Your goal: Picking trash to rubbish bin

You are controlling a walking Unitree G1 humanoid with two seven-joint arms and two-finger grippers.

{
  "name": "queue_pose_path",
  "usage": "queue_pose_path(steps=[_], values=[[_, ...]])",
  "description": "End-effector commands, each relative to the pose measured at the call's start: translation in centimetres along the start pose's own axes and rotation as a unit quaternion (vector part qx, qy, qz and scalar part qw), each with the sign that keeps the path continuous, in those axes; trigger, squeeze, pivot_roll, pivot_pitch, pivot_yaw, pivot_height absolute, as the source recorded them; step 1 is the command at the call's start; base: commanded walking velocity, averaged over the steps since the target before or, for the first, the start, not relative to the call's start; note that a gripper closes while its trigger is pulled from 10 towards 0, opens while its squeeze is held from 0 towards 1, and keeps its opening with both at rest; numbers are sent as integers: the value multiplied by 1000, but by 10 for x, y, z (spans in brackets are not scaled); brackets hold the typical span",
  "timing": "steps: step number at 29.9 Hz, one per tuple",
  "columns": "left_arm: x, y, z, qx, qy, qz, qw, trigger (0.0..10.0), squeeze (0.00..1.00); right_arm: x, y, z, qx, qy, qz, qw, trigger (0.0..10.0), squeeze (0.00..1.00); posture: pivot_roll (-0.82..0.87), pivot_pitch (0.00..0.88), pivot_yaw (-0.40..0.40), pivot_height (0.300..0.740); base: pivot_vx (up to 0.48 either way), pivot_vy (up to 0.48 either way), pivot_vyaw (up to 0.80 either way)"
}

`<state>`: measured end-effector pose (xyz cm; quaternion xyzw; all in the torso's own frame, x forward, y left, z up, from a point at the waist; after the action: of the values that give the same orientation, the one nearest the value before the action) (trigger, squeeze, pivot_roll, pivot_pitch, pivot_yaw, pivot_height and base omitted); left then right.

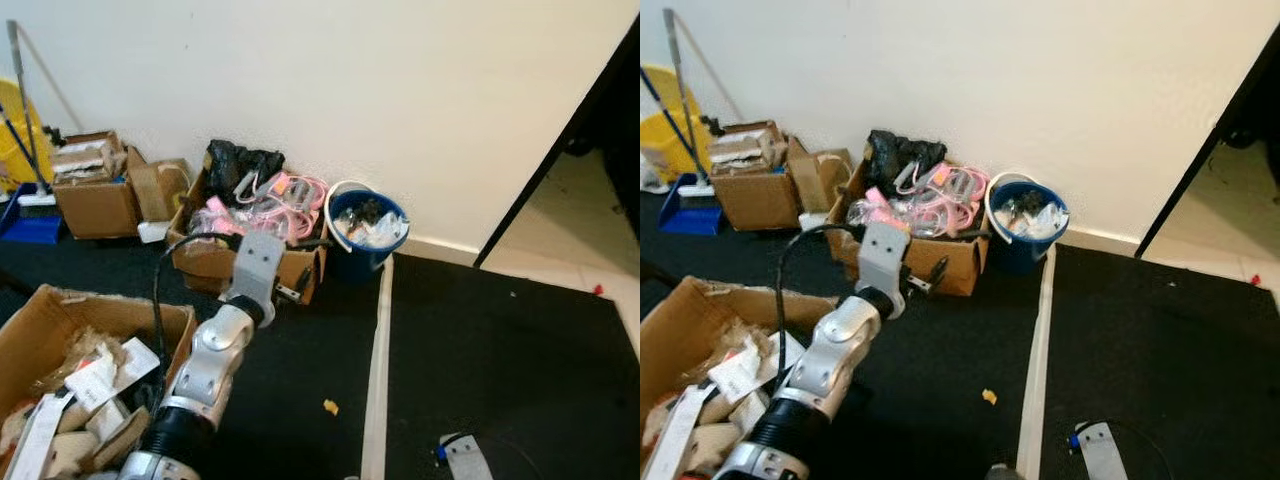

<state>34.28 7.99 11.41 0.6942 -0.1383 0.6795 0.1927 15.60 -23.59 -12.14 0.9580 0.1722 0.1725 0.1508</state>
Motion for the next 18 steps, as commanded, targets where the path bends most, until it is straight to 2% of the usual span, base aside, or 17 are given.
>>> queue_pose_path(steps=[1, 6, 12, 18], values=[[-7, 1, -1, 0, -12, 2, 1000, 10000, 0, -10, -3, -1, 6, -12, -6, 1000, 10000, 0, 93, 88, -29, 740, 0, 0, -800], [-7, 1, 0, 3, -10, 2, 1000, 10000, 0, -13, -3, -1, 9, -11, -36, 999, 10000, 0, 89, 91, -31, 740, 0, 0, -800], [-8, 2, 0, 2, -10, 2, 1000, 10000, 0, -15, -6, -1, 12, -12, -43, 999, 10000, 0, 86, 92, -32, 740, 0, 0, -800], [-9, 3, 1, -1, -14, -6, 1000, 10000, 0, -16, -7, -1, 15, -9, -81, 997, 10000, 0, 80, 92, -27, 740, 0, 0, -800]])
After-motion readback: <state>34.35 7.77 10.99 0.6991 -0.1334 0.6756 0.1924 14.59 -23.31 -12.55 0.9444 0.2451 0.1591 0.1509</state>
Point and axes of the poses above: a point about 5 cm out from each wrist's last joint towards the gripper, its own z axis pointing out of the wrist towards the gripper, its own x axis along the axis of the wrist's last joint, y = z × x, the point moved 3 cm from there along z, pointing out of the wrist towards the gripper, and after that the axes turned 11 degrees about -z, right-handed, at the moved point
